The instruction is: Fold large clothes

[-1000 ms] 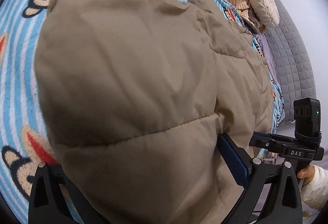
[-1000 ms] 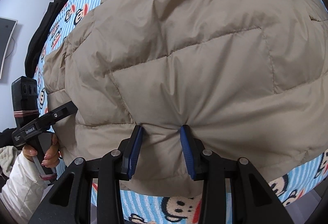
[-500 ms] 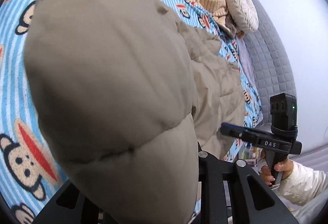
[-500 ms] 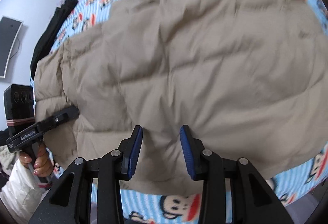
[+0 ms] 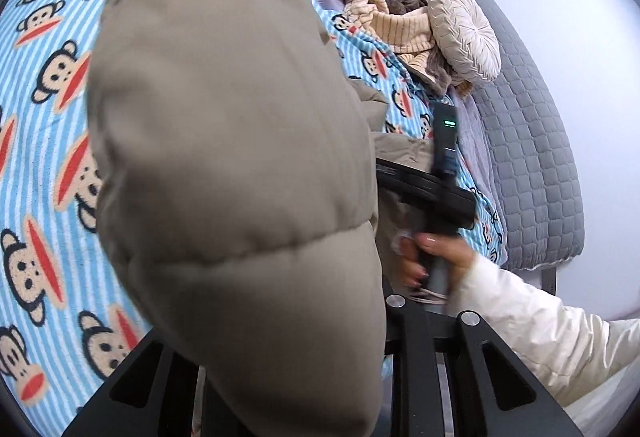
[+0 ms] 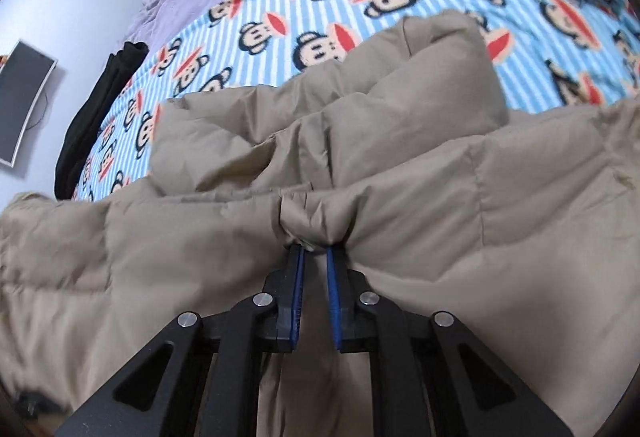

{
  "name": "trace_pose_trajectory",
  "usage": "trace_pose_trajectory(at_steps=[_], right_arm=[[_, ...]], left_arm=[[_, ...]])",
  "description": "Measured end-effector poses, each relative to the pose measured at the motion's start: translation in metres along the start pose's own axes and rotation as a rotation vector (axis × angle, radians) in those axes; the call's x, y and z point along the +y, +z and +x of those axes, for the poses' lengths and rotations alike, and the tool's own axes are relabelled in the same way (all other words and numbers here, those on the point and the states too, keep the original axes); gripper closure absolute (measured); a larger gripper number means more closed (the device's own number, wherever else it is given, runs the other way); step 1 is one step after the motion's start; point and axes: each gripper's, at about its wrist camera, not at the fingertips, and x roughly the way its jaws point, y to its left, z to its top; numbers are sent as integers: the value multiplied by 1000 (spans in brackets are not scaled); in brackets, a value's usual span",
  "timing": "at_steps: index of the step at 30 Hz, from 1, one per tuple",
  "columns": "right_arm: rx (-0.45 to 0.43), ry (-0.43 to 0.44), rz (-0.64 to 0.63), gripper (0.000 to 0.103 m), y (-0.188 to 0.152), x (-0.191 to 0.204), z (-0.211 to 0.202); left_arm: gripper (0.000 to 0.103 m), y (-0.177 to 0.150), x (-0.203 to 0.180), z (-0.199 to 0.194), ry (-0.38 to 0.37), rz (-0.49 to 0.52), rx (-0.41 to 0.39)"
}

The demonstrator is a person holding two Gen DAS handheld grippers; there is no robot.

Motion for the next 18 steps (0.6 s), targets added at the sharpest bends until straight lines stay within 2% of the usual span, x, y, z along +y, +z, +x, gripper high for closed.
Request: trace_pose_trajectory(at_steps=[4, 9, 14, 18], right_arm=[[37, 63, 100, 98, 4, -19, 18], [30, 84, 79, 97, -17, -16, -24], [63, 150, 98, 97, -91, -15, -64], [139, 163, 134, 97, -146, -14, -54]], left_arm=[[75, 8, -32, 11, 8, -6, -7], [75, 14, -52, 17, 20, 15, 6], [75, 19, -67, 24, 49, -2, 17], [75, 16, -79, 27, 86, 13, 41]])
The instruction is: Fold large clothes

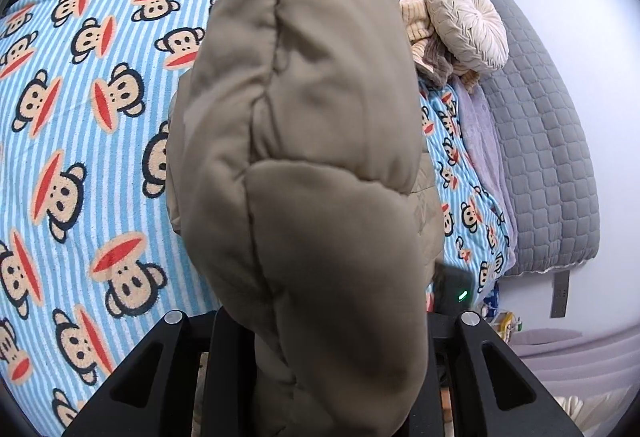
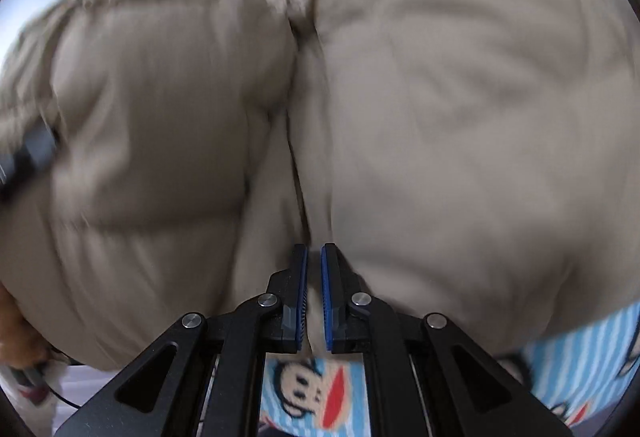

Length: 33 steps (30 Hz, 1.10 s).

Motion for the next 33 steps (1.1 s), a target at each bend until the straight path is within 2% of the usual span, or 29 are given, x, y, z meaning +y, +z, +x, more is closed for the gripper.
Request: trace_pose_trajectory(at_steps=[6, 10, 11, 13, 15, 17, 21, 22, 23, 24, 25, 27, 30, 33], right_arm=[[40, 28, 68, 97, -1, -17, 22], [38, 86, 114, 97, -2, -29, 6], [25, 102, 130, 97, -4, -34, -2], [-5, 139, 168, 97, -10, -49, -20], [-39, 157, 201, 93, -16, -63, -37], [-76, 155, 225, 93, -22, -76, -56], [-134, 124, 258, 91, -32, -92, -88], [-149, 119, 262, 88, -35, -95, -96], [-165, 118, 264, 69, -39, -96, -105], [-185, 118, 267, 38, -42, -97, -115], [-211, 119, 271, 17, -47, -98, -125], [-264, 152, 259, 16, -54, -95, -147], [-278, 213, 202, 16, -61, -81, -167], [-268, 231, 133, 16, -54, -61, -165]], left_arm=[[75, 8, -51, 22, 33, 45, 67], [74, 20, -89, 46, 51, 97, 105], [71, 25, -99, 54, 43, 111, 114], [57, 33, -115, 71, -4, 128, 151], [36, 41, -127, 90, -80, 126, 198], [33, 47, -135, 111, -154, 149, 244], [33, 50, -149, 153, -226, 196, 290], [33, 51, -151, 162, -222, 206, 290], [33, 50, -153, 169, -212, 216, 287], [33, 49, -152, 176, -201, 223, 285], [33, 49, -154, 183, -188, 229, 282], [33, 50, -156, 192, -172, 239, 278], [33, 50, -159, 203, -143, 273, 271], [33, 51, -165, 204, -102, 309, 254]])
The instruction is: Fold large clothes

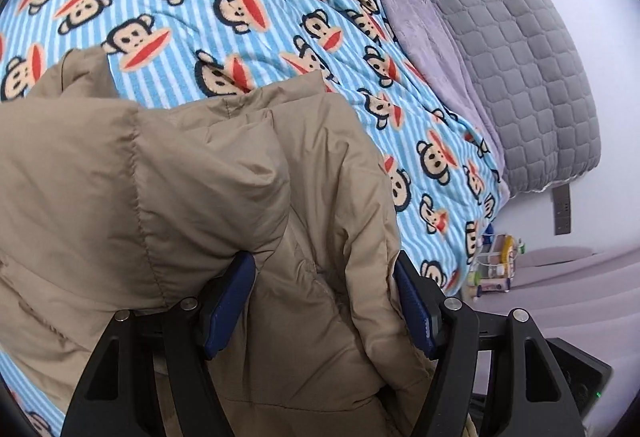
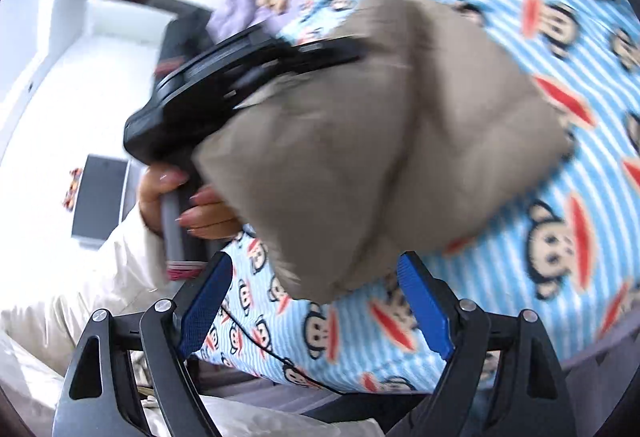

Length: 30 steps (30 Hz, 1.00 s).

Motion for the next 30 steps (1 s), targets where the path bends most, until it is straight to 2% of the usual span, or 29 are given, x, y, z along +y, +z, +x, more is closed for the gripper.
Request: trace_pose_trajectory(at_steps=[2, 3, 4, 5, 6, 7, 9, 10, 12, 14, 17, 24, 29, 30], right_arm=[[-10, -55, -17, 16, 7, 11, 17], [-15, -127, -11, 16, 13, 14, 28], [-29, -205, -3, 20, 19, 16, 38], [-50, -251, 0, 29, 23, 15, 42], [-66, -276, -8, 54, 27, 14, 43], [-68, -305, -21, 72, 29, 16, 45], [-87, -361, -59, 79, 30, 19, 44], [-94, -374, -86, 81, 31, 23, 42], [-109, -409, -172, 83, 30, 28, 34], [-128, -428, -243, 84, 34, 34, 31], [-151, -449, -261, 84, 46, 28, 25], [-165, -491, -43, 84, 52, -36, 9], [-158, -441, 92, 82, 50, -88, 17], [-149, -432, 105, 82, 51, -94, 20]], left_arm=[[33, 0, -11, -11, 32, 41, -36], [33, 0, -15, -18, 45, 66, -61], [33, -2, -20, -31, 75, 105, -109], [33, -5, -23, -43, 109, 133, -152], [33, -9, -22, -56, 161, 158, -209], [33, -13, -18, -71, 226, 173, -272], [33, -18, 0, -90, 338, 160, -359], [33, -18, 15, -93, 392, 135, -376], [33, -13, 47, -89, 476, 72, -367], [33, -7, 69, -80, 488, 31, -356], [33, 7, 66, -59, 512, 45, -360], [33, 41, 21, 11, 490, 127, -326], [33, 50, 7, 42, 509, 139, -290], [30, 50, 6, 45, 518, 143, -286]])
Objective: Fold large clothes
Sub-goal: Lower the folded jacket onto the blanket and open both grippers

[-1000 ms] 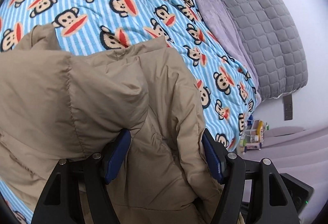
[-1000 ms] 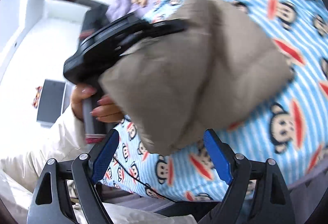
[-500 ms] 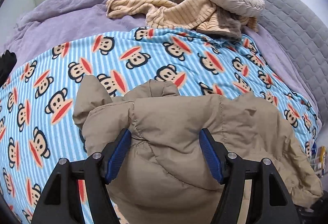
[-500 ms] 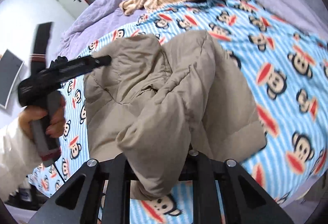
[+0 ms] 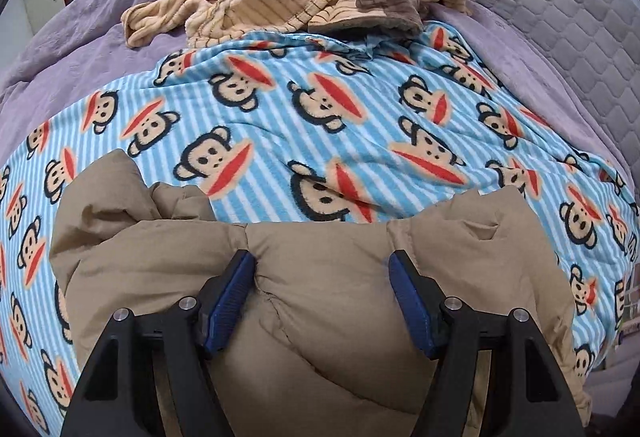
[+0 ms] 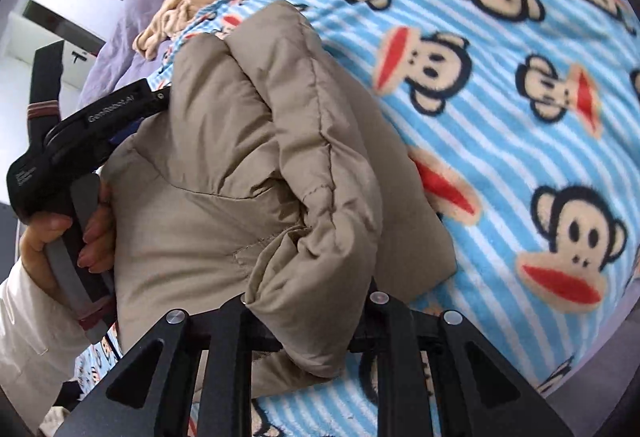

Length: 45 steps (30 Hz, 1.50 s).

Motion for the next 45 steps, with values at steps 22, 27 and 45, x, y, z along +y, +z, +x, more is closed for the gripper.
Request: trace_pose_trajectory(at_steps=[22, 27, 45], right_arm=[[91, 25, -343, 52, 53, 29, -28], [206, 4, -307, 66, 50, 12, 4], [212, -68, -182, 74, 16, -7, 6]], left_arm=[[13, -35, 28, -83, 86, -102, -4], [13, -86, 56, -107, 117, -242, 48], [5, -155, 60, -109, 58, -329, 155]])
